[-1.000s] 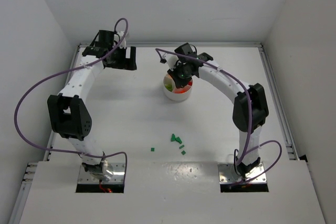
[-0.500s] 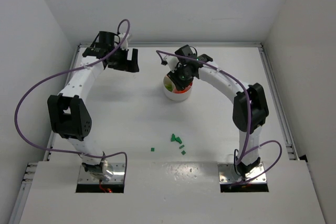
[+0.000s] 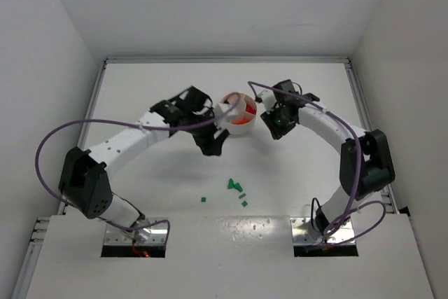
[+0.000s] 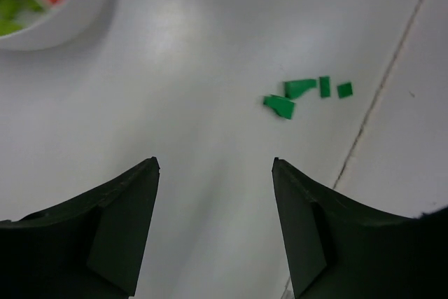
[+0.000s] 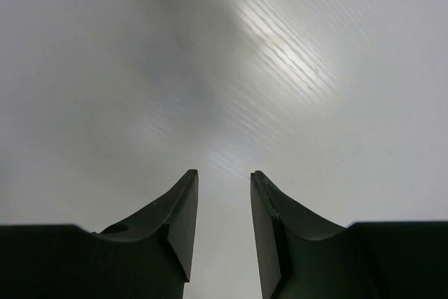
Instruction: Sort the legos into containers by color
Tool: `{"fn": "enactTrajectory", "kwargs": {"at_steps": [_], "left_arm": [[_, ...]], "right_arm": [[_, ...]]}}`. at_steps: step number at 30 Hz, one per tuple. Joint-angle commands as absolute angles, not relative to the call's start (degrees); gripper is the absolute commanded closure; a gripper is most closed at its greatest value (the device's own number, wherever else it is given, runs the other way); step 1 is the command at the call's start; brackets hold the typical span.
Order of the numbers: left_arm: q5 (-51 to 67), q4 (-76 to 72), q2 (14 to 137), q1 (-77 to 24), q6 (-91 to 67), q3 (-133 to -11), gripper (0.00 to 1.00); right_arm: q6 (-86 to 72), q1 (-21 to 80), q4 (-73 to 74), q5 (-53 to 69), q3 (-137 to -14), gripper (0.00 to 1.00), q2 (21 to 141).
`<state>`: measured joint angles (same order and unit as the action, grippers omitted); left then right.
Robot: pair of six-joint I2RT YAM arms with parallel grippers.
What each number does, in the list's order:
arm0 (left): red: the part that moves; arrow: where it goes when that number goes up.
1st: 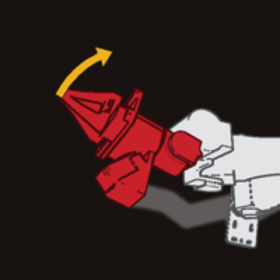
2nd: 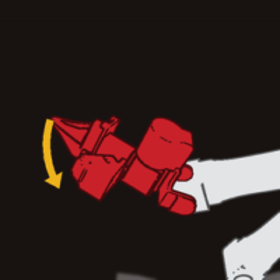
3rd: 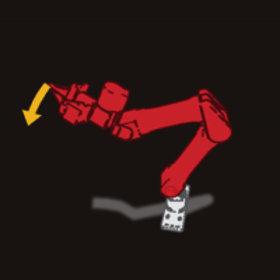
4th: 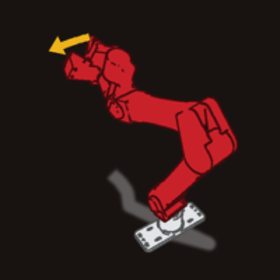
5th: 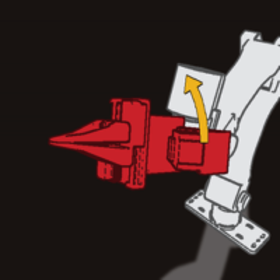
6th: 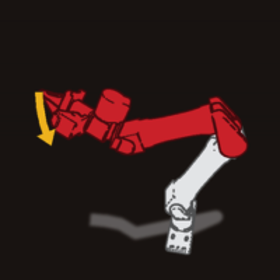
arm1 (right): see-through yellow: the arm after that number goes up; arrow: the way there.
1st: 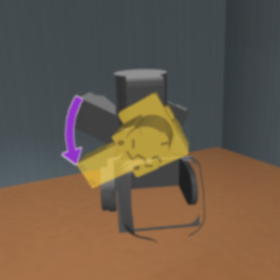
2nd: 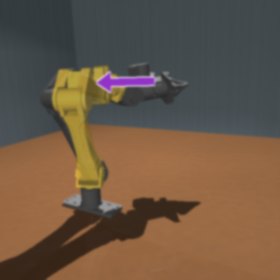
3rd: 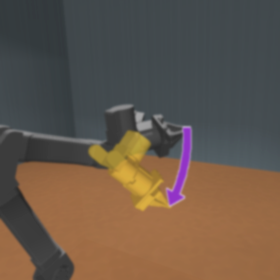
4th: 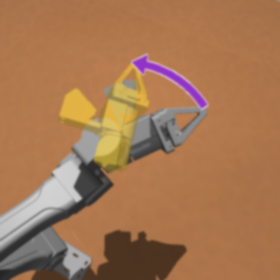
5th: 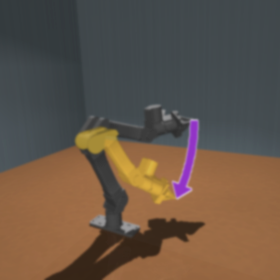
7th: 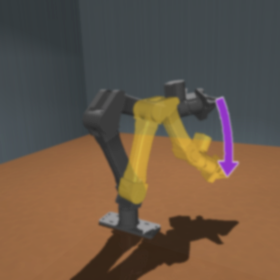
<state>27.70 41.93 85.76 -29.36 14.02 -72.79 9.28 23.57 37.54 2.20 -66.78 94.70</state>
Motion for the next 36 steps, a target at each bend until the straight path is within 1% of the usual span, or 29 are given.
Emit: {"fn": "enactTrajectory", "kwargs": {"at_steps": [1, 3, 6, 8, 9, 12, 20, 21, 24, 29, 33, 36], "left_arm": [[19.0, 39.8, 82.8, -38.8, 12.7, -68.3, 0.29], [16.0, 39.3, 84.6, -43.8, 9.3, -67.8, 0.29], [12.8, 38.5, 88.1, -47.4, 7.9, -67.1, 0.28], [11.0, 37.4, 89.8, -50.3, 6.8, -66.5, 0.23], [9.9, 36.2, 89.8, -51.9, 6.8, -66.5, 0.19], [8.2, 35.0, 92.8, -54.0, 6.2, -66.0, 0.14], [6.4, 32.4, 96.8, -56.9, 5.0, -65.5, 0.14], [5.3, 32.4, 97.4, -57.6, 5.0, -65.5, 0.13], [4.5, 31.9, 101.0, -58.2, 6.1, -66.0, 0.13], [3.9, 30.8, 102.2, -58.2, 7.3, -66.0, 0.13], [2.5, 29.5, 102.7, -58.2, 7.8, -66.0, 0.14], [3.1, 29.5, 103.3, -58.2, 8.4, -66.0, 0.17]], "right_arm": [[6.8, 18.0, 35.1, 1.8, -64.3, 0.63, 92.5], [6.2, 15.9, 35.7, 3.7, -63.5, 0.63, 93.3], [5.7, 13.0, 35.7, 4.5, -63.3, 0.63, 92.7], [5.7, 11.6, 35.7, 5.9, -63.8, 0.63, 93.2], [5.7, 11.6, 36.4, 5.9, -64.5, 0.63, 93.9], [5.7, 10.5, 36.4, 6.9, -65.7, 0.63, 94.5], [5.7, 9.9, 37.4, 7.5, -66.8, 0.63, 95.0], [5.7, 9.9, 37.4, 7.5, -66.8, 0.63, 95.0], [5.7, 9.9, 38.0, 8.5, -67.8, 0.63, 96.1], [5.7, 9.9, 38.0, 8.5, -67.9, 0.63, 96.7], [5.7, 9.9, 38.0, 8.5, -68.4, 0.63, 96.7], [5.7, 9.9, 38.0, 8.5, -68.4, 0.63, 96.7]]}}
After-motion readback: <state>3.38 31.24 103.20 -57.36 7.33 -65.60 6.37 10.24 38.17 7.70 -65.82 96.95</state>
